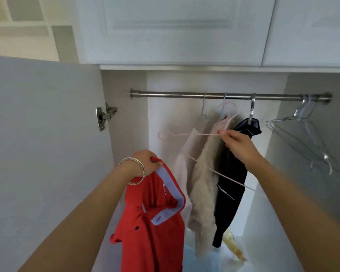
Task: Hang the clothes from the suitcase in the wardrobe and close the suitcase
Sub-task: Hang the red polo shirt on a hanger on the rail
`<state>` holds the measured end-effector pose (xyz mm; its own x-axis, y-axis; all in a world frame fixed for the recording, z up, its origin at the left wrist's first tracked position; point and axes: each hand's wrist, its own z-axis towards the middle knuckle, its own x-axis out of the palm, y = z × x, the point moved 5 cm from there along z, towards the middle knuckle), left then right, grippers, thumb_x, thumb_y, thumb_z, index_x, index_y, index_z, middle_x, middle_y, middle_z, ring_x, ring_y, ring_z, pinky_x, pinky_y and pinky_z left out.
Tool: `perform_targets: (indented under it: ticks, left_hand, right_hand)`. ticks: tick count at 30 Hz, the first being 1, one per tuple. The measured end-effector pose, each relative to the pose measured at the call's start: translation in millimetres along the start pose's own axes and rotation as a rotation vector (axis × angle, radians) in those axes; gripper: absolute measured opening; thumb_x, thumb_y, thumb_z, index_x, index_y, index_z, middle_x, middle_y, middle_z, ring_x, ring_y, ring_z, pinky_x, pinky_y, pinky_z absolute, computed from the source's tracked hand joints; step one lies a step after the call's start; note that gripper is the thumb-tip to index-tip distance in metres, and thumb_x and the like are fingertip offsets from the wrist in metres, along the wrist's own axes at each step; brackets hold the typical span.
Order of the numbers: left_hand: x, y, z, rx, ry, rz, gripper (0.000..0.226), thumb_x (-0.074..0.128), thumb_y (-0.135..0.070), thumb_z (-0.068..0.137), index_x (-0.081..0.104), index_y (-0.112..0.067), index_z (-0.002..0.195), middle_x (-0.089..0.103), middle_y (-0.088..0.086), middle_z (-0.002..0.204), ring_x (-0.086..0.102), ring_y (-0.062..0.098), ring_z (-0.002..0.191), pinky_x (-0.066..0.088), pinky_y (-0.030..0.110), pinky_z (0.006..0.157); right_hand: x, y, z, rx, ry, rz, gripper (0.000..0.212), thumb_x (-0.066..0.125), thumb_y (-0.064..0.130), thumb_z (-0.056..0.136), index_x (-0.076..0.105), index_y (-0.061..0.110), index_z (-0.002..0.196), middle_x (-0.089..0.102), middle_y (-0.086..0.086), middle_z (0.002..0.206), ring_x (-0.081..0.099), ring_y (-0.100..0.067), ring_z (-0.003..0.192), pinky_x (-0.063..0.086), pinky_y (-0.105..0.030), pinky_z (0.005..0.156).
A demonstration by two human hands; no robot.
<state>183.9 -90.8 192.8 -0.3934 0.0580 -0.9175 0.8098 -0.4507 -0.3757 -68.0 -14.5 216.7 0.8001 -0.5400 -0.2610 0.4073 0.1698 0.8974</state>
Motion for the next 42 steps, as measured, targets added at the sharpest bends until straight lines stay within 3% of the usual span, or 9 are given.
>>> perform_targets:
  ticks: [3,7,15,20,25,31,37,39,42]
  left_hand:
    - [-3,-2,-12,0.0,-0.036,-0.035,0.035,0.05,-0.025,0.091,0.047,-0.015,0.058,0.056,0.011,0.074,0.05,0.026,0.078,0.032,0.027,0.06]
    - [-10,-5,-22,0.007,-0.065,-0.058,0.029,0.045,-0.024,0.094,0.061,-0.005,0.08,0.066,0.021,0.101,0.059,0.035,0.098,0.042,0.03,0.08]
    - [-31,-13,-21,-0.027,-0.121,-0.013,0.03,0.044,-0.019,0.095,0.066,-0.001,0.106,0.066,0.02,0.11,0.054,0.026,0.086,0.043,0.033,0.08]
    - [-45,-15,-21,-0.055,-0.162,0.033,0.031,0.043,-0.019,0.095,0.066,0.001,0.101,0.059,0.014,0.086,0.049,0.025,0.08,0.034,0.026,0.07]
    - [-56,-22,-25,-0.071,-0.19,0.051,0.032,0.042,-0.024,0.096,0.066,-0.003,0.102,0.066,0.018,0.107,0.055,0.031,0.088,0.038,0.028,0.076]
    - [-54,-56,-19,-0.023,-0.163,0.092,0.033,0.042,-0.027,0.095,0.067,-0.005,0.1,0.065,0.017,0.11,0.058,0.035,0.104,0.042,0.032,0.081]
    - [-64,-85,-10,0.004,-0.228,-0.131,0.028,0.047,-0.019,0.09,0.063,-0.001,0.076,0.064,0.027,0.101,0.056,0.037,0.09,0.034,0.027,0.068]
    - [-68,-85,-10,0.025,-0.19,-0.234,0.03,0.047,-0.029,0.084,0.061,-0.006,0.07,0.065,0.024,0.098,0.051,0.027,0.082,0.037,0.031,0.07]
    - [-70,-85,-14,0.082,-0.121,-0.347,0.024,0.048,-0.037,0.071,0.058,-0.017,0.061,0.057,0.009,0.077,0.045,0.021,0.08,0.036,0.031,0.071]
  right_hand:
    - [-19,-2,-25,-0.062,-0.106,0.018,0.019,0.05,0.023,0.096,0.067,0.018,0.101,0.049,0.008,0.065,0.045,-0.001,0.058,0.036,-0.002,0.051]
    - [-38,-10,-44,0.051,-0.135,0.085,0.028,0.049,0.02,0.096,0.066,0.015,0.074,0.046,0.015,0.044,0.039,-0.002,0.05,0.032,-0.008,0.047]
    - [-52,-6,-35,0.096,0.053,0.091,0.033,0.049,0.017,0.096,0.063,0.01,0.067,0.044,0.011,0.039,0.034,-0.005,0.041,0.029,-0.021,0.053]
    - [-55,-2,-23,0.062,0.069,0.086,0.033,0.049,0.015,0.096,0.062,0.007,0.066,0.045,0.011,0.036,0.037,-0.01,0.047,0.029,-0.016,0.046]
    - [-35,7,-23,0.02,0.125,0.121,0.031,0.049,0.007,0.095,0.061,0.003,0.067,0.054,0.01,0.044,0.047,0.006,0.039,0.034,-0.003,0.042]
    - [30,49,-25,-0.198,0.171,-0.019,0.021,0.057,0.013,0.091,0.073,0.007,0.079,0.064,-0.005,0.07,0.056,-0.005,0.072,0.04,-0.019,0.074]
    - [80,69,-39,-0.219,0.113,0.017,0.028,0.057,0.025,0.091,0.076,0.014,0.073,0.066,0.011,0.058,0.06,-0.015,0.067,0.045,-0.031,0.068]
    - [81,70,-38,-0.188,0.081,0.114,0.027,0.058,0.027,0.09,0.076,0.009,0.082,0.073,-0.007,0.075,0.066,-0.028,0.08,0.051,-0.04,0.079]
    - [75,75,-36,-0.182,0.1,0.15,0.031,0.06,0.023,0.09,0.068,0.016,0.061,0.061,-0.007,0.06,0.054,-0.021,0.065,0.043,-0.032,0.069]
